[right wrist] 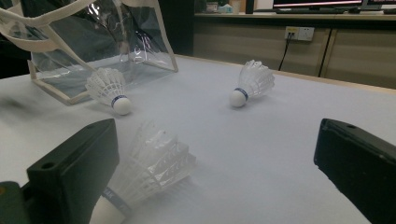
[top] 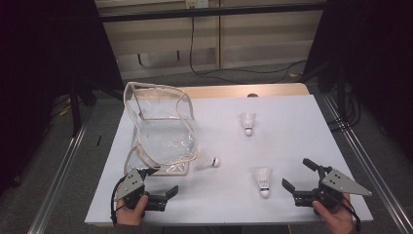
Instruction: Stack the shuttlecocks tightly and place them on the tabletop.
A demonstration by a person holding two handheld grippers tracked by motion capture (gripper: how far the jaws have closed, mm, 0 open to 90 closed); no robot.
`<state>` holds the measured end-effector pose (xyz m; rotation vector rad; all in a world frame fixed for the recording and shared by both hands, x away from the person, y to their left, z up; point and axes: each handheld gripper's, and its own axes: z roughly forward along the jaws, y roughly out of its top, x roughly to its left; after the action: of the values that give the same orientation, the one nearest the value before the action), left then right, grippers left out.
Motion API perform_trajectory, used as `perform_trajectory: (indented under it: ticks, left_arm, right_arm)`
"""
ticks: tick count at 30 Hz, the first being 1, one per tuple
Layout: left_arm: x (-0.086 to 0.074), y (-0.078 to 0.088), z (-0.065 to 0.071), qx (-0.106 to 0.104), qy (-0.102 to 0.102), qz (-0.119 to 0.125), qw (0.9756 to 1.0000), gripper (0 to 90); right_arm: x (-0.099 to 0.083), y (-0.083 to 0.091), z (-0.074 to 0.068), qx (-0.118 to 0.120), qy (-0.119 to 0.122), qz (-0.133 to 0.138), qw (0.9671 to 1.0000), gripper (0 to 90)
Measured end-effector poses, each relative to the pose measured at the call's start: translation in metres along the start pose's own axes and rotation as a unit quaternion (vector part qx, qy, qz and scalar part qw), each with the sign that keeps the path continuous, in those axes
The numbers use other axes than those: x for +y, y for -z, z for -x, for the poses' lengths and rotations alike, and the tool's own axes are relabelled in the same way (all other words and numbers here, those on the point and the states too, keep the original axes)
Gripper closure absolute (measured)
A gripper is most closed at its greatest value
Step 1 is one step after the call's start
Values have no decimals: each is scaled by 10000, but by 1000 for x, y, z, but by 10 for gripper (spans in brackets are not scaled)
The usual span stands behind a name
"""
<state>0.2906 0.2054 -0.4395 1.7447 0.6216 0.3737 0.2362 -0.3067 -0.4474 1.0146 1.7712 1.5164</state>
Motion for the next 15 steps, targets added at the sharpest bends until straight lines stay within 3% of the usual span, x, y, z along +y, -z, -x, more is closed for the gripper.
perform_trajectory:
  ticks: [12, 15]
  left_arm:
    - [1, -2, 13, -152, 23, -66, 9999, 20]
    - [2, -4, 16, -174, 144, -34, 9997, 19]
  right_arm:
    - [2, -7, -2, 109, 15, 14, 9999, 0]
    - [4, -10, -4, 103, 69, 12, 9999, 0]
